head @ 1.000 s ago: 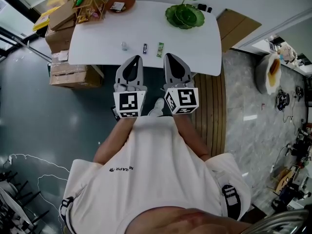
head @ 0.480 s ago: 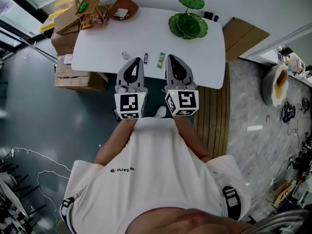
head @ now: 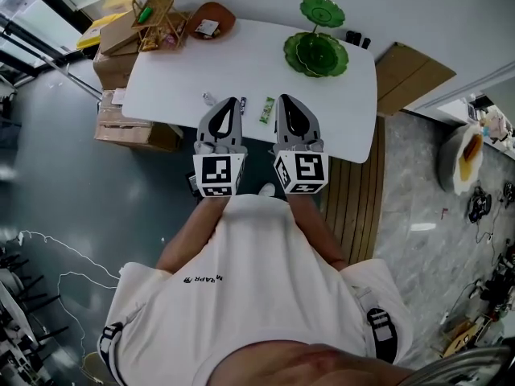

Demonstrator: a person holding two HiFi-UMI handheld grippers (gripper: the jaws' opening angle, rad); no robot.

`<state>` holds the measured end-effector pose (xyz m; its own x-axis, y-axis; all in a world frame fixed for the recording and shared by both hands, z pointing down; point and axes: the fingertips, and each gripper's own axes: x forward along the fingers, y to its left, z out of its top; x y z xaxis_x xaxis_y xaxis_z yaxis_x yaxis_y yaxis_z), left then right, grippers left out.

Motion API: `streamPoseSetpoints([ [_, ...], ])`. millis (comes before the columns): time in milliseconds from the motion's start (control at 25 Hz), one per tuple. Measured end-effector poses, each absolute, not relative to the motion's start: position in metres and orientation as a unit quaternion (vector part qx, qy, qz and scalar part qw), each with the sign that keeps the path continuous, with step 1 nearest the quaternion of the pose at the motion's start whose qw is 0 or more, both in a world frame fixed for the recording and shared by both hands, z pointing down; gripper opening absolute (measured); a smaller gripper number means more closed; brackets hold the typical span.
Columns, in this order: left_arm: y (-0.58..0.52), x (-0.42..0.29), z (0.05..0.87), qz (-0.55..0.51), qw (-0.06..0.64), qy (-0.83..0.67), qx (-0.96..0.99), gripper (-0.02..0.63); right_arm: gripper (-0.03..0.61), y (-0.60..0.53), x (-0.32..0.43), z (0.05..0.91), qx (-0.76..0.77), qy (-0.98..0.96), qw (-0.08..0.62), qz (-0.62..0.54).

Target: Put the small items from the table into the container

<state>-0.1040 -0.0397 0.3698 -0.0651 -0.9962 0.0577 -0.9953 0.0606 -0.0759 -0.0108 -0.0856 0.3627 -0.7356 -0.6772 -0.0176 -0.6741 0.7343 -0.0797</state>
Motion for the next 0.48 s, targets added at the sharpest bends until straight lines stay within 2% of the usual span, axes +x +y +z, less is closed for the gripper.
streamPoseSetpoints([
  [480, -0.062, -0.131, 0.381, -0.060, -0.003, 0.723, -0.688, 0.005, 0.006, -0.110, -0.035, 0.375, -0.367, 0.929, 0.014, -0.044],
])
